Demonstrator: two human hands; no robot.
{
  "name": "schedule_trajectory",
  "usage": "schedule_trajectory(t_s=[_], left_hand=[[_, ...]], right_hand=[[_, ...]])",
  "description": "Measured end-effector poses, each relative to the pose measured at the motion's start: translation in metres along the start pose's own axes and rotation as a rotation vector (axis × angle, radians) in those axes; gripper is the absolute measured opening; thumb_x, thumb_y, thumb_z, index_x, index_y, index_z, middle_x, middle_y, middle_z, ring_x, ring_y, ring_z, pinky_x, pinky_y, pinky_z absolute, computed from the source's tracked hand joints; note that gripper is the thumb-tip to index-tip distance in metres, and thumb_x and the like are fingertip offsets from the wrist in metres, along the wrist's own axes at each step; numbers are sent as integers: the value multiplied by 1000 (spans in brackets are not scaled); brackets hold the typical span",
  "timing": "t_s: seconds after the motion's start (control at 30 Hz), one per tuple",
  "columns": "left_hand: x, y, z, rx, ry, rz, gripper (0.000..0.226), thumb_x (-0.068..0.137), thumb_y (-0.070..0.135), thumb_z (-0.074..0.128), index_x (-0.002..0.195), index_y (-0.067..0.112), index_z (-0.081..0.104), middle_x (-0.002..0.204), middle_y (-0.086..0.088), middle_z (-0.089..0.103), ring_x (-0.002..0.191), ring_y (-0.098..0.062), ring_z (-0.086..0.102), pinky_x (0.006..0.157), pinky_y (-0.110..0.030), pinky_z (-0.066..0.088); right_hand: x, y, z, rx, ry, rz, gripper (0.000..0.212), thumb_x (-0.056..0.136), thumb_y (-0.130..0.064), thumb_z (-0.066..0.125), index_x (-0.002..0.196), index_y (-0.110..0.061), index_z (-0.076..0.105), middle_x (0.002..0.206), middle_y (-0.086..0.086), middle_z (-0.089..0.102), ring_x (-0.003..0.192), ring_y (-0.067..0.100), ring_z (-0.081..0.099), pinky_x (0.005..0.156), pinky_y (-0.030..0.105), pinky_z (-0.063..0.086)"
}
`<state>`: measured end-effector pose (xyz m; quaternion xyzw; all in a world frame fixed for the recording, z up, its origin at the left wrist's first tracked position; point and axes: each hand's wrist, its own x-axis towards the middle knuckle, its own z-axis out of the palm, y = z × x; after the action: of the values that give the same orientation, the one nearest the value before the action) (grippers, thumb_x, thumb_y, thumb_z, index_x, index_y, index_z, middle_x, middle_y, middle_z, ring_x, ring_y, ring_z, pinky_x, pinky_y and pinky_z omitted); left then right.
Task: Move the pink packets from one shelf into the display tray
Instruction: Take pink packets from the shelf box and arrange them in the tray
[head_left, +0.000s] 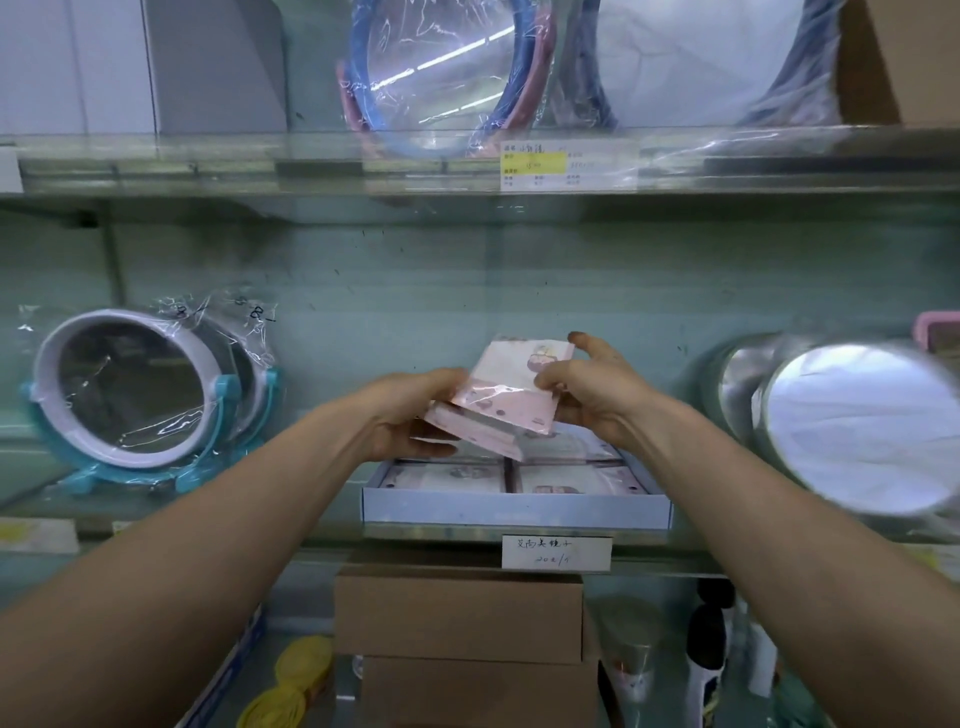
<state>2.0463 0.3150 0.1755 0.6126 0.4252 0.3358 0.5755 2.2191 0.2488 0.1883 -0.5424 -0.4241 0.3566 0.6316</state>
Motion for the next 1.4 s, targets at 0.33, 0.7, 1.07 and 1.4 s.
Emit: schedule_trajectory(t_s=[0.33,0.7,1.07,1.4], left_hand=[[4,3,-6,7,123,60,17,87,4,62,103,-1,60,94,-20,69,68,-27,68,62,-37,59],[10,11,-9,-186,434,254,20,90,-2,50,90,13,63,91,-5,58,65,-20,57,52,-26,49],[6,2,-3,-196,257,174,50,88,-16,43,127,13,55,111,-13,57,69,-21,58,62,-34,51],[8,-3,-6,-161,251,111,30,89,-13,43,101,6,63,102,-18,62,67,-26,59,61,-33,49]], right_hand=[[-10,1,-22,-324,23,-4,14,85,-4,63,72,-8,58,63,10,63,46,11,56,41,18,39],[-15,23,-25,-328,4,108,14,89,4,55,79,-5,60,73,11,64,50,16,65,45,23,56],[-25,35,20,-652,-219,48,21,83,-15,67,98,-1,65,75,11,67,55,15,60,42,14,41],[-28,36,23,-1082,-283,-31,28,87,-20,56,61,-15,59,62,-2,56,58,13,47,56,22,36]])
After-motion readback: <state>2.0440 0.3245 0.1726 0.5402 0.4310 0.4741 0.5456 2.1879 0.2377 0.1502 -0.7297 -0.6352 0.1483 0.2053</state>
